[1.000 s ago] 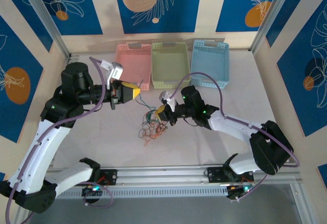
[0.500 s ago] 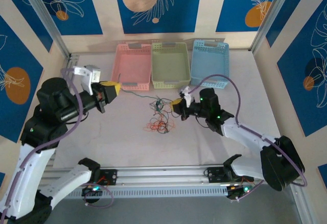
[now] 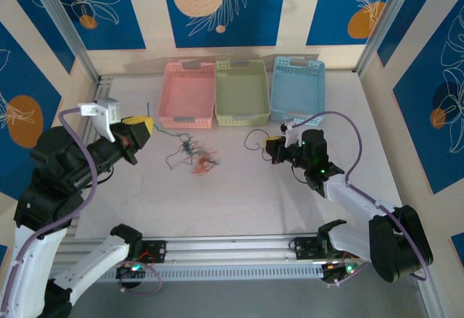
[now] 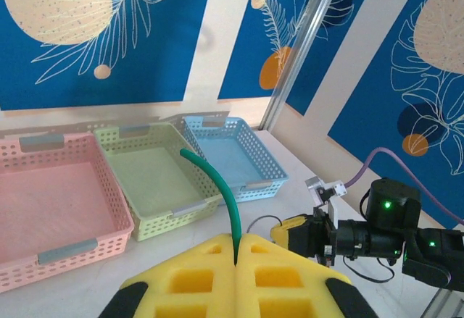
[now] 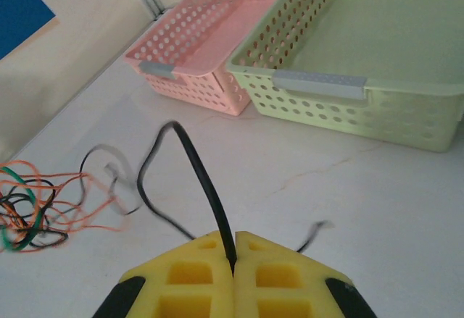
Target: Untangle the cables
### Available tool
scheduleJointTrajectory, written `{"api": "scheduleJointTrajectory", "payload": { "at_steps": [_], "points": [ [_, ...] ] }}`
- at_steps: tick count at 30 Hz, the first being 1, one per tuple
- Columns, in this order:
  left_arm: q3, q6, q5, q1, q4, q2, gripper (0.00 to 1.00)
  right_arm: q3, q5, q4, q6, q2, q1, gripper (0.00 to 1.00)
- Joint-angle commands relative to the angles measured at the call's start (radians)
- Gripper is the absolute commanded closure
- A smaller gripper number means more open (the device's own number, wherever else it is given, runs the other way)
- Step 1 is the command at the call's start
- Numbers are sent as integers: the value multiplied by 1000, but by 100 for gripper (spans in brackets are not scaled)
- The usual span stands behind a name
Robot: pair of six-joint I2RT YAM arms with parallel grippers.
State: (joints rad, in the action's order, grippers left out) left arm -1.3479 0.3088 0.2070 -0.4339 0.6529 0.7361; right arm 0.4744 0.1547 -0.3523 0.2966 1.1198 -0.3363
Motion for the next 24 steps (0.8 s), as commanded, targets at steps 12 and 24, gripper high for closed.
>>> {"api": "scheduleJointTrajectory", "payload": {
  "at_steps": [12,24],
  "points": [
    [70,32,24,9,-67,33,100,-16,-6,-29,27,-34,10,100],
    [146,42,70,9,-80,58,100,143,9,145,137,-115,52,100]
  ]
}}
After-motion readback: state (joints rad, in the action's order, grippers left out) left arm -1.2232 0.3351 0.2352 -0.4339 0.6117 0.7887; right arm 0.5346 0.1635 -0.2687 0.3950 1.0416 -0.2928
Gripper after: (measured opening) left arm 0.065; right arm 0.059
